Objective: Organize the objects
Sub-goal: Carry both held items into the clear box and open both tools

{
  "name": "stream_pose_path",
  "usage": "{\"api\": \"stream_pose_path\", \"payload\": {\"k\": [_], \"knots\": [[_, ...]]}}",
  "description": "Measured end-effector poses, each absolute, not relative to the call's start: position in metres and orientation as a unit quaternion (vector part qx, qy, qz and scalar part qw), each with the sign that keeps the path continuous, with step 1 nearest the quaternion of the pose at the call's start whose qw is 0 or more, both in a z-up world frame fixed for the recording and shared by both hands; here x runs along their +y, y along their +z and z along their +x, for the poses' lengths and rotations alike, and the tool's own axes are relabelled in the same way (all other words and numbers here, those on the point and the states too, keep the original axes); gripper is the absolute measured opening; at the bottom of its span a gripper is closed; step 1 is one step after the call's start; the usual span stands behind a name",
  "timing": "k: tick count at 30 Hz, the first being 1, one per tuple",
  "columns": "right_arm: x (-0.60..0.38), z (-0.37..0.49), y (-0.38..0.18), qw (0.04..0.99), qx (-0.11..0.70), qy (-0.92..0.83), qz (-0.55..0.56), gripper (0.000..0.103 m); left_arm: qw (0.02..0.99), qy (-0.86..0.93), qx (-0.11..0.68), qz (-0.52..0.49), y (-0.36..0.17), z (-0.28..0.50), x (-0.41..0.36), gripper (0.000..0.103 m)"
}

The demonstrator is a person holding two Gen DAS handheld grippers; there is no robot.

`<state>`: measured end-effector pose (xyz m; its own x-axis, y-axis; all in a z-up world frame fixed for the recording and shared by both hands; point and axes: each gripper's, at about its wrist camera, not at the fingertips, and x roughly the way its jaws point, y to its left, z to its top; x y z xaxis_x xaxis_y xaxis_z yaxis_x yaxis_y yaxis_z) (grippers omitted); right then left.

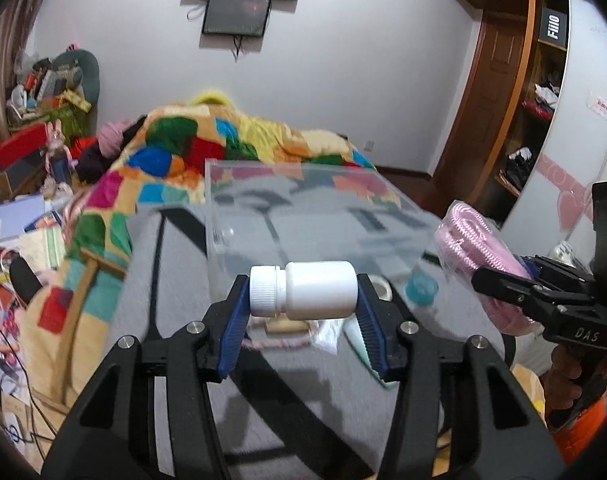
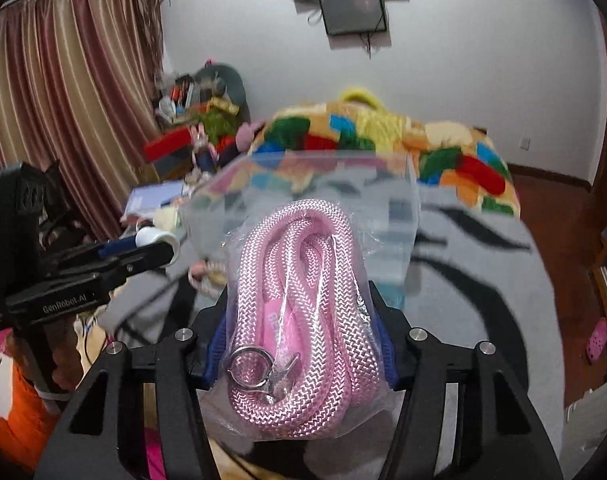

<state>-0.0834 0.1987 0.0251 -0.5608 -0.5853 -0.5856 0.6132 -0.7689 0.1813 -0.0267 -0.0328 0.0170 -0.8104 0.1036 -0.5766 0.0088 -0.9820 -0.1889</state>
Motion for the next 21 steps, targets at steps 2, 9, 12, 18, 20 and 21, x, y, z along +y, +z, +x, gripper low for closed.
{"api": "stream_pose_path", "payload": {"k": [2,9,12,18,20,21], "knots": [[0.194,-0.090,0.034,0.335,0.019,-0.889,0.310,0.055,0.018,0.950,-0.087,-0.299,0.024,-0.035,-0.036,0.051],[0.176,-0.133,0.043,0.318,0.004,-0.895,0.314,0.055,0.011,0.945,-0.083,-0.315,0.027,-0.079,-0.043,0.051],[0.169,-0.151,0.042,0.305,0.008,-0.897,0.320,0.055,0.013,0.940,-0.079,-0.331,0.023,-0.098,-0.044,0.051],[0.155,-0.191,0.026,0.282,0.017,-0.891,0.356,0.055,0.009,0.927,-0.070,-0.370,0.009,-0.137,-0.043,0.051],[0.151,-0.201,0.019,0.275,0.022,-0.888,0.367,0.055,0.011,0.923,-0.073,-0.379,0.004,-0.145,-0.044,0.051],[0.149,-0.205,0.016,0.274,0.023,-0.887,0.372,0.055,0.010,0.920,-0.073,-0.385,0.001,-0.150,-0.045,0.051]]}}
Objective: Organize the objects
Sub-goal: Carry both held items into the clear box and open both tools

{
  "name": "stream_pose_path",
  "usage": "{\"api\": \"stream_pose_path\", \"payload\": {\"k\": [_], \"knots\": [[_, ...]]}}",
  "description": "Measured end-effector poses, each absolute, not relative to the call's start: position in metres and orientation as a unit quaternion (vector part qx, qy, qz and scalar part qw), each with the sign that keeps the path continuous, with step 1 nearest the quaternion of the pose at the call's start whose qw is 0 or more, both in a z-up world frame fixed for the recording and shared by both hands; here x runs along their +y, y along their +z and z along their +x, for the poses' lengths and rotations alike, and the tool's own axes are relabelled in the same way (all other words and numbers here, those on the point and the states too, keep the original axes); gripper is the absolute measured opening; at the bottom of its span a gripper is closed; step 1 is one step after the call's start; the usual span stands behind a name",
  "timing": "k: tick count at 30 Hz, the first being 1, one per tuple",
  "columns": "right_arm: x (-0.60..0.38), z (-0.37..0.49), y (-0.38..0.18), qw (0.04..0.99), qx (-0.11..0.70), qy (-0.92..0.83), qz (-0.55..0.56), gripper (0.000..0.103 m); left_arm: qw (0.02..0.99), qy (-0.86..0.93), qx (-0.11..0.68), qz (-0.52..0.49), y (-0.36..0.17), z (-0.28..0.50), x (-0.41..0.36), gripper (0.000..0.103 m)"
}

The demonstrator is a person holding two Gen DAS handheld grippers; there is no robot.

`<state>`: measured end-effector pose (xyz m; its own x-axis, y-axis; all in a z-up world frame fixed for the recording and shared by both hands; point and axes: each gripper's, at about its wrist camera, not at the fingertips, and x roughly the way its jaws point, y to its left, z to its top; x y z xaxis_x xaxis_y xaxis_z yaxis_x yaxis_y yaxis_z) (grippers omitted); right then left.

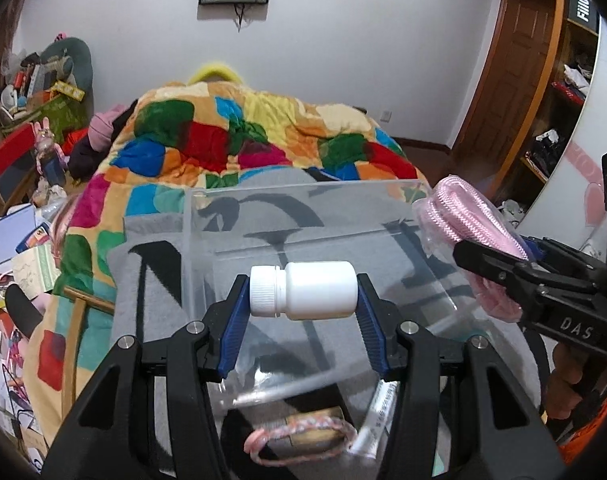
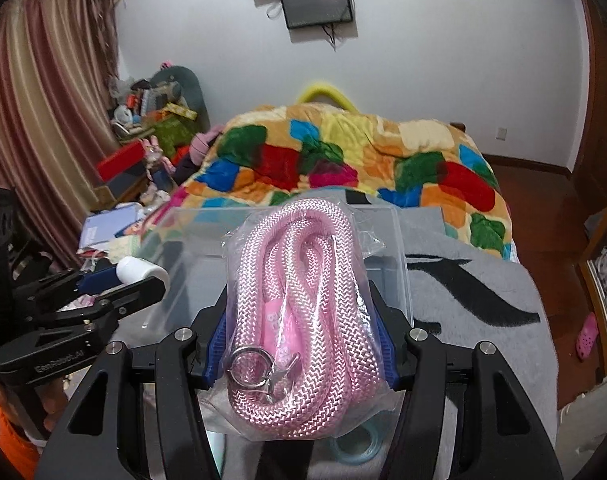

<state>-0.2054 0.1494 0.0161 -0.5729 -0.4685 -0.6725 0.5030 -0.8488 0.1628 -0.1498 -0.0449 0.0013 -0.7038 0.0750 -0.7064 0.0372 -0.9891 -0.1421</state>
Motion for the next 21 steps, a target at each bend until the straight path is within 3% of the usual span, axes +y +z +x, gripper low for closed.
{"api": "stream_pose_path", "payload": {"k": [15,21], "knots": [[0.114,-0.224,0.001,0.279,0.066,-0.874,0.392,0.055,-0.003,0.909,-0.048,-0.414,-0.016,-0.171,-0.041,0.051],[0.105,-0.230,-0.008,0.274,0.094,-0.863,0.413,0.058,0.007,0.907,-0.046,-0.419,-0.017,-0.171,-0.039,0.059]]}}
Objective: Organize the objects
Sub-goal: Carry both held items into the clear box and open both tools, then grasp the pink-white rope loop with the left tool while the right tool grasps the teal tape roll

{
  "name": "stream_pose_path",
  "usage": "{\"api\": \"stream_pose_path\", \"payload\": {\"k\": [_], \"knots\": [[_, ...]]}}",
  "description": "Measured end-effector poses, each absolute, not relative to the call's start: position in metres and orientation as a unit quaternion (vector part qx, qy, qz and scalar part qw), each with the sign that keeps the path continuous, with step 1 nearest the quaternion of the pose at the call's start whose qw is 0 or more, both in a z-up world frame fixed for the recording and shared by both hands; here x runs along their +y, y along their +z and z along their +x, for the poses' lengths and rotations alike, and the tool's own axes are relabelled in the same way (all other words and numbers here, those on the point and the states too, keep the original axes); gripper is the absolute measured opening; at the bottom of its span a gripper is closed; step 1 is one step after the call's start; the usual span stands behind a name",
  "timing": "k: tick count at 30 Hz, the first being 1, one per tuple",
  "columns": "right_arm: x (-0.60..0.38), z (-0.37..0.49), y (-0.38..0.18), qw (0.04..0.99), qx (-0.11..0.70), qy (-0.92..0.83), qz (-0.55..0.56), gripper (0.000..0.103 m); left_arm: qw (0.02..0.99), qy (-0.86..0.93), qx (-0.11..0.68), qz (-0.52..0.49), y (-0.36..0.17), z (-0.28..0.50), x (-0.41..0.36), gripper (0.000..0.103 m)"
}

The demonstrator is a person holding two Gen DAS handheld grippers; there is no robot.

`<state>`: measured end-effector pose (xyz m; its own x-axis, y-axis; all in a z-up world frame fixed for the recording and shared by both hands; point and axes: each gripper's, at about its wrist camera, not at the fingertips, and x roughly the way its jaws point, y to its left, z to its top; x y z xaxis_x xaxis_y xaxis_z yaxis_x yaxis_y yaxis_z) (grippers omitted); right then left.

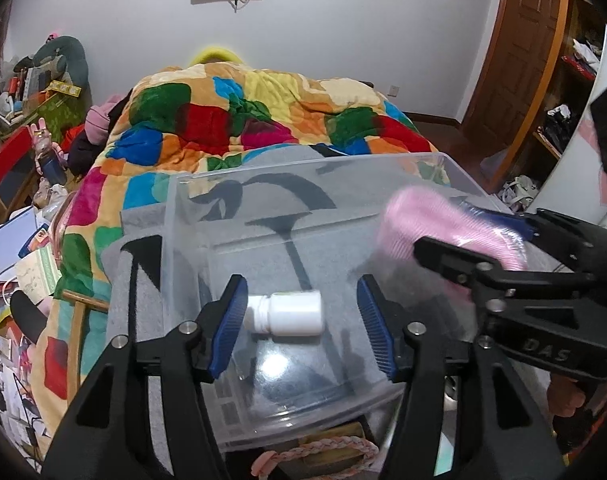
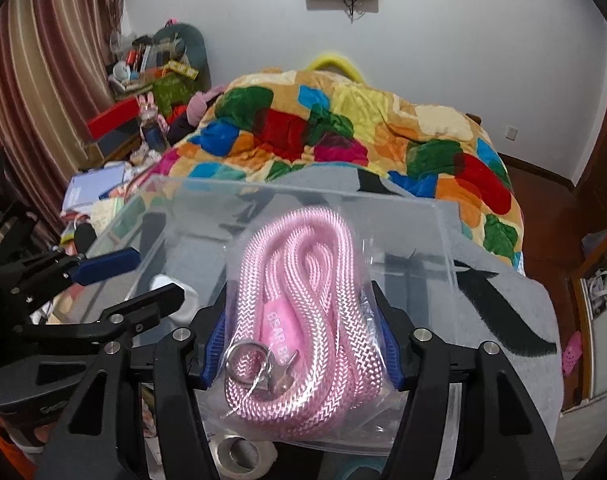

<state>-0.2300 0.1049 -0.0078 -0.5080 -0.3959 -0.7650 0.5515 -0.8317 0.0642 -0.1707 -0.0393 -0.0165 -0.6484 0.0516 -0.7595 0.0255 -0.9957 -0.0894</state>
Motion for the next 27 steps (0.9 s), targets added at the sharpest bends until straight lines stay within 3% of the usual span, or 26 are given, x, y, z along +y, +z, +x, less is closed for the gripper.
{"api": "stream_pose_path", "payload": {"k": [17,20,23,27], "knots": [[0.141,-0.180,0.018,0.299,0.085,-0.875,0.371,0.071,0.004,0.927,-0.059,-0.371,0.018,-0.120,-0.049,0.083],[0.151,-0.166,0.025,0.304,0.079,-0.879,0.360,0.073,-0.007,0.933,-0.054,-0.356,0.024,-0.106,-0.049,0.099],[0.162,-0.152,0.026,0.298,0.081,-0.886,0.346,0.079,-0.008,0.934,-0.048,-0.353,0.021,-0.094,-0.049,0.100],[0.177,-0.141,0.017,0.288,0.085,-0.889,0.345,0.079,-0.002,0.925,-0.035,-0.379,0.000,-0.084,-0.046,0.100]]}}
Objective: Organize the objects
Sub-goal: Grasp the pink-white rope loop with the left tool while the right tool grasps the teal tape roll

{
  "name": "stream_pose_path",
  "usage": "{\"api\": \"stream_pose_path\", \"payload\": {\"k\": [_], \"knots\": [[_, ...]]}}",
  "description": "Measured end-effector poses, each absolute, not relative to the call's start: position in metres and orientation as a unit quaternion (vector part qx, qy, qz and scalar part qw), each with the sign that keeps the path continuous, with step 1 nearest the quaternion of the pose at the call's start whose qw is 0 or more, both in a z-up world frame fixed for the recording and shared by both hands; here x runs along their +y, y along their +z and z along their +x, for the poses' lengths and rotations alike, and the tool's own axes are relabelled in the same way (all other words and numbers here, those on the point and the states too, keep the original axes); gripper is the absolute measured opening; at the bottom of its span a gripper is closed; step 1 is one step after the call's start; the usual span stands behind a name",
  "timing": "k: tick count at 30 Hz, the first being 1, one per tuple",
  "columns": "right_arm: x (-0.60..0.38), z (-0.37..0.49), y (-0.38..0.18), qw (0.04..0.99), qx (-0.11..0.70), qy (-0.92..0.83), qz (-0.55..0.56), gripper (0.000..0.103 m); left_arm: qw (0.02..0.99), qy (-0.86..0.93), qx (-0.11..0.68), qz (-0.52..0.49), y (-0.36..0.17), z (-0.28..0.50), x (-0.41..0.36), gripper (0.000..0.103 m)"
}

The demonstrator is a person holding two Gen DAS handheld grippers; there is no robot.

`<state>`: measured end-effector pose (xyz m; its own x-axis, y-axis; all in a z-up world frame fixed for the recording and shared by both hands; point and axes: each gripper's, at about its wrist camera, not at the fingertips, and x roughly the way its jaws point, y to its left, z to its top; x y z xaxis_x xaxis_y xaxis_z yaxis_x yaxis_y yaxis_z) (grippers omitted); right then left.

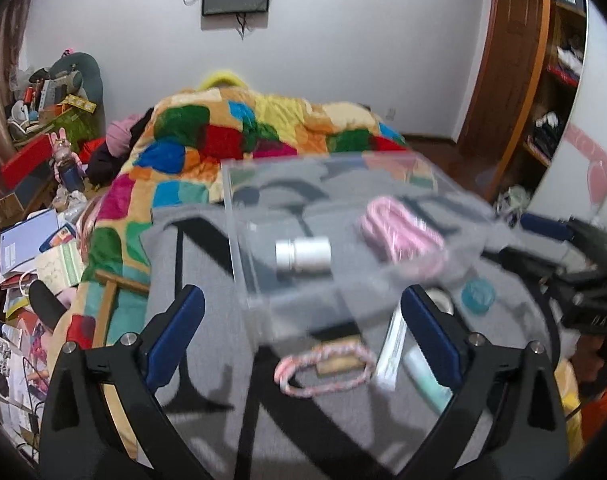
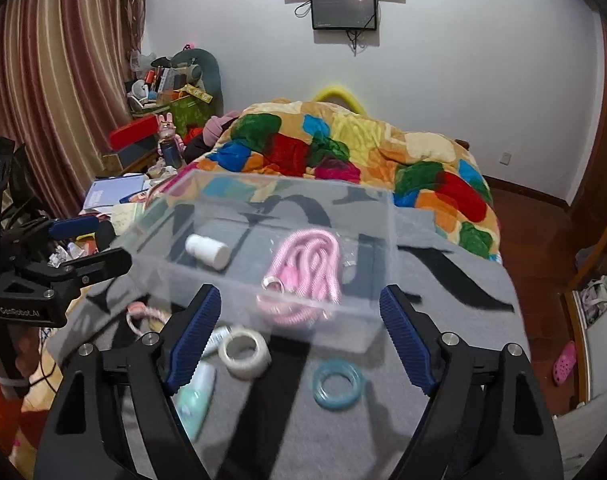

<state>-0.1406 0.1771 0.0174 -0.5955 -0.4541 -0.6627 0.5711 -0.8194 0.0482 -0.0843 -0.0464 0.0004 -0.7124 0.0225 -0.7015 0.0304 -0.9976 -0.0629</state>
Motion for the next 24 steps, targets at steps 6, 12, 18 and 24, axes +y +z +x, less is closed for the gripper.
{"api": "stream_pose_path", "payload": {"k": [6,12,18,24], "knots": [[0.196,-0.136,-0.014,0.269,0.094,-0.883,0.372,0.079,0.004,-0.911,0.030,0.411,-0.040,-0.071,-0.054,0.088],[0.204,-0.145,-0.042,0.256,0.094,-0.873,0.404,0.070,-0.006,-0.896,0.062,0.439,-0.062,-0.069,-0.069,0.054],[0.199,-0.160,-0.057,0.262,0.086,-0.858,0.433,0.049,-0.010,-0.900,0.049,0.433,-0.065,-0.069,-0.066,0.037],[0.193,-0.158,-0.059,0.274,0.083,-0.854,0.434,0.036,-0.006,-0.904,0.030,0.426,-0.067,-0.073,-0.058,0.018]]}}
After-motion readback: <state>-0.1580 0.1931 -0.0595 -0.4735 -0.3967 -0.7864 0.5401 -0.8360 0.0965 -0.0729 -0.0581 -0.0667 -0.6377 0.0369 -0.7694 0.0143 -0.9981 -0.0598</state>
